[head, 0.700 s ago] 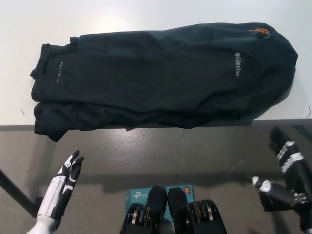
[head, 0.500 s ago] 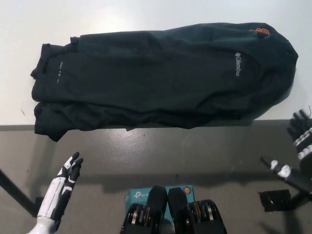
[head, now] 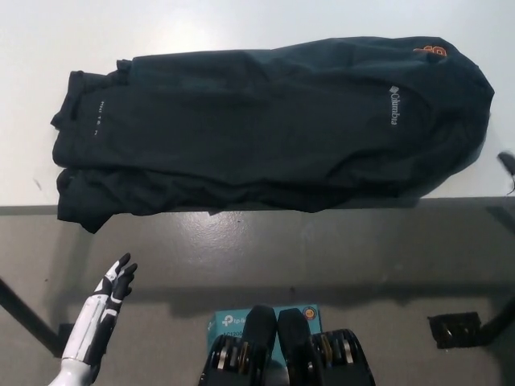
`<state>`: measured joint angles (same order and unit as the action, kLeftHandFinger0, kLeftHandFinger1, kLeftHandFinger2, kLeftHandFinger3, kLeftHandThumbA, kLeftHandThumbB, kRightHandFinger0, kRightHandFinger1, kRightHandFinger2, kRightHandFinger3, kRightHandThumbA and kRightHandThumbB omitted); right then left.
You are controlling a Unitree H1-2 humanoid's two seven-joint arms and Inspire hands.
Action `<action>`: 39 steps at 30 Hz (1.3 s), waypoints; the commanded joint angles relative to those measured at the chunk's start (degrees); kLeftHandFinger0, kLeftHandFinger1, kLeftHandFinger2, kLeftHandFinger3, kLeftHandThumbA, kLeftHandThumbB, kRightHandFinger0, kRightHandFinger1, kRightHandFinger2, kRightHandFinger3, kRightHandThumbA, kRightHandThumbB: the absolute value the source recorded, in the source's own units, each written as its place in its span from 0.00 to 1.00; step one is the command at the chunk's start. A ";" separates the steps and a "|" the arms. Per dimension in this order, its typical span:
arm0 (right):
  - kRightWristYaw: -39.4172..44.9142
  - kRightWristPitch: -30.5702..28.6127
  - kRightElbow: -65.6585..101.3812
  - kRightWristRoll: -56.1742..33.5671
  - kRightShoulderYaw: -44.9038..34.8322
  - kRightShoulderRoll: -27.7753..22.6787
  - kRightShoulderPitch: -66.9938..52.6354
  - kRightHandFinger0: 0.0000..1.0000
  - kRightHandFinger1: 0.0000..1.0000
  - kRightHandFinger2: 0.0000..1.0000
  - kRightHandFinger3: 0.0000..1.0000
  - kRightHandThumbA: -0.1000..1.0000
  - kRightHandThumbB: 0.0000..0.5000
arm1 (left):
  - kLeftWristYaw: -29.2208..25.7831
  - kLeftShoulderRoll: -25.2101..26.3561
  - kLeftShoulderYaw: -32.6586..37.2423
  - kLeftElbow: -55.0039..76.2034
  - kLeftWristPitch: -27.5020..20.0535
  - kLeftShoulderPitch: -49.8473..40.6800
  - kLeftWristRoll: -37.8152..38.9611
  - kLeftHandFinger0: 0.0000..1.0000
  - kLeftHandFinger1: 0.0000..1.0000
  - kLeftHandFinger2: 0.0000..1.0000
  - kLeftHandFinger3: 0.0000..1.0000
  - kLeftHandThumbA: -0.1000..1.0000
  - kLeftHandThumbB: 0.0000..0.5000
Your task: The robot grabs the right edges of the black jacket on the table, and folds it in half
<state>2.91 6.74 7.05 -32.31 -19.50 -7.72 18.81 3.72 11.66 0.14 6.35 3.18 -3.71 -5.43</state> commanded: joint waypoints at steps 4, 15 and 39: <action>-1.70 11.16 -10.15 -22.82 -8.49 0.56 11.18 1.00 1.00 1.00 1.00 1.00 0.63 | -0.14 0.55 -1.19 1.63 -1.88 -0.51 0.64 1.00 1.00 1.00 1.00 1.00 0.08; 1.12 11.97 -24.05 -21.84 -12.48 -0.66 17.24 1.00 1.00 1.00 1.00 1.00 0.61 | -0.15 0.38 -1.28 1.58 -1.89 -0.41 0.08 1.00 1.00 1.00 1.00 1.00 0.06; 5.65 4.49 -39.79 -15.36 -10.93 -2.73 21.79 1.00 1.00 1.00 1.00 1.00 0.68 | -0.44 0.60 -1.75 2.02 -2.13 0.50 -0.89 1.00 1.00 1.00 1.00 1.00 0.09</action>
<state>5.58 14.59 -32.81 -49.01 -30.89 -8.81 37.38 3.70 11.68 -1.12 6.55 2.83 -3.59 -6.01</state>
